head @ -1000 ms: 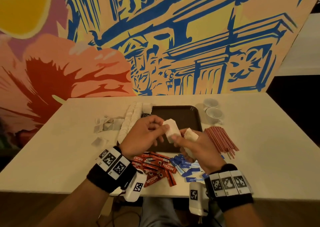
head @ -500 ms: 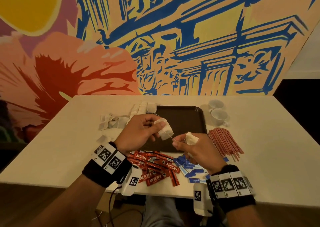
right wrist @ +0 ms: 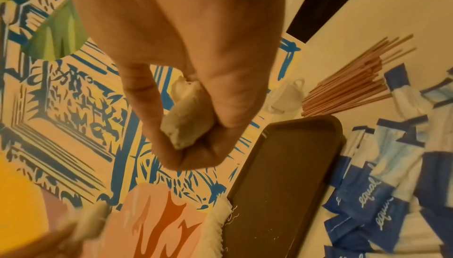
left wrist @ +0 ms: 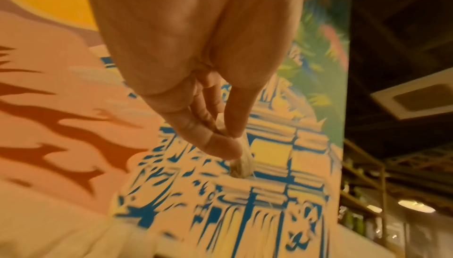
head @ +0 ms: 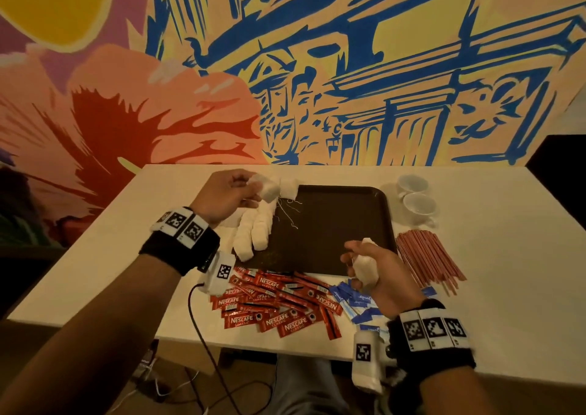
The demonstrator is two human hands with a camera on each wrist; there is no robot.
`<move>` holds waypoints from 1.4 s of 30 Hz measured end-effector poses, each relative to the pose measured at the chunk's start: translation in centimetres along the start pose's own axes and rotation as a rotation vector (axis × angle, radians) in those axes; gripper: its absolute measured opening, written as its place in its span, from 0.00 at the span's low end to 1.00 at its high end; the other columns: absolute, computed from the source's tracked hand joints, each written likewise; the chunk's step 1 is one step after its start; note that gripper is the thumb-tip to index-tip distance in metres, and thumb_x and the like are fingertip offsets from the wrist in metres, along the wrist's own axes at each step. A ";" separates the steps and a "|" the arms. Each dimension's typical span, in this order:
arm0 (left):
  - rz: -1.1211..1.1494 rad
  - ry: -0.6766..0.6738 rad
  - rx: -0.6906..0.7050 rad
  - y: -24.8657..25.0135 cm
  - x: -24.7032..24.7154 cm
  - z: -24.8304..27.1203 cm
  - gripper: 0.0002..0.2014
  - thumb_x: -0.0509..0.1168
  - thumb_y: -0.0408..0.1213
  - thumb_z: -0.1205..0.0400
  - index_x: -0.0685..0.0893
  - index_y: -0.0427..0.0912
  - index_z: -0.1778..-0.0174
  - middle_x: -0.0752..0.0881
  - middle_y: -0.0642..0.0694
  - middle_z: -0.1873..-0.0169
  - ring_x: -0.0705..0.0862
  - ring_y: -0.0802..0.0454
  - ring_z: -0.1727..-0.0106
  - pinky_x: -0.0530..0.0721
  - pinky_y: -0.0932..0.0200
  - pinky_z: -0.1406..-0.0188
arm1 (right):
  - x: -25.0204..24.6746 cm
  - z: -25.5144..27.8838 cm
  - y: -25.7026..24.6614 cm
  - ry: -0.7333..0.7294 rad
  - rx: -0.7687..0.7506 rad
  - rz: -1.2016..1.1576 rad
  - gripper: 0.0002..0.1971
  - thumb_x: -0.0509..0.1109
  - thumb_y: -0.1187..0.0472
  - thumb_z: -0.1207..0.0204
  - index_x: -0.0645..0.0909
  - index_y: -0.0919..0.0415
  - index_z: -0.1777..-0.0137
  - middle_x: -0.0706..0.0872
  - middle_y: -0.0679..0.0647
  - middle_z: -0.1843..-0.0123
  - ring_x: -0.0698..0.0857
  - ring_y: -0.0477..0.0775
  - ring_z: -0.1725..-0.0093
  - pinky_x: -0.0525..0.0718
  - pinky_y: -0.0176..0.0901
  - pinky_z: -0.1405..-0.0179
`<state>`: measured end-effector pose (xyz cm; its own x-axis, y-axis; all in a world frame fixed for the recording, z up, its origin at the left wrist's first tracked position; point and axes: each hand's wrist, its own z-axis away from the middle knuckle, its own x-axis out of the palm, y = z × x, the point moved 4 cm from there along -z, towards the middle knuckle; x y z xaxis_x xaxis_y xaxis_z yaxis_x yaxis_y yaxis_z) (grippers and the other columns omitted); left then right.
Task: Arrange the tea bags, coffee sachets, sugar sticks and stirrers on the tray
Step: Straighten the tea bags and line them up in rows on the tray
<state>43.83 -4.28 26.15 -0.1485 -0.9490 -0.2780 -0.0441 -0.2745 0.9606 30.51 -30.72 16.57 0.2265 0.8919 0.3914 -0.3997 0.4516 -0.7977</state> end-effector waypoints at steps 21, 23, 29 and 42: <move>-1.047 -0.313 -0.192 -14.9 1.8 -5.6 0.14 0.62 0.34 0.15 0.89 0.48 0.38 0.88 0.44 0.40 0.86 0.45 0.41 0.79 0.61 0.50 | 1.1 -2.0 0.4 -0.185 0.004 -0.013 0.12 0.61 0.71 0.13 0.80 0.68 0.33 0.89 0.65 0.46 0.91 0.62 0.49 0.93 0.49 0.50; -1.056 -0.311 -0.180 -15.1 1.7 -5.9 0.14 0.63 0.34 0.15 0.89 0.49 0.38 0.88 0.44 0.39 0.85 0.45 0.39 0.81 0.59 0.44 | 1.2 -2.0 0.4 -0.185 -0.008 -0.012 0.12 0.61 0.71 0.13 0.80 0.69 0.33 0.89 0.65 0.46 0.91 0.62 0.49 0.92 0.50 0.50; -1.017 -0.159 -0.147 -14.7 1.1 -6.6 0.14 0.68 0.35 0.18 0.83 0.51 0.37 0.85 0.48 0.39 0.83 0.47 0.38 0.80 0.52 0.36 | 1.7 -1.6 0.4 -0.202 -0.013 0.045 0.13 0.62 0.66 0.12 0.81 0.65 0.32 0.88 0.62 0.42 0.89 0.60 0.48 0.92 0.54 0.59; -0.322 -0.271 0.116 -2.6 8.9 5.0 0.09 0.68 0.44 0.15 0.87 0.51 0.41 0.88 0.57 0.53 0.86 0.64 0.54 0.81 0.69 0.54 | 1.6 1.4 -1.3 -0.203 -0.148 0.034 0.11 0.65 0.65 0.14 0.80 0.67 0.35 0.90 0.64 0.47 0.92 0.61 0.49 0.91 0.43 0.61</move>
<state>37.67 -11.24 21.21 -0.3620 -0.7388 -0.5684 -0.2386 -0.5161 0.8227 30.19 -29.86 18.90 0.0264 0.8999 0.4352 -0.2664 0.4260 -0.8646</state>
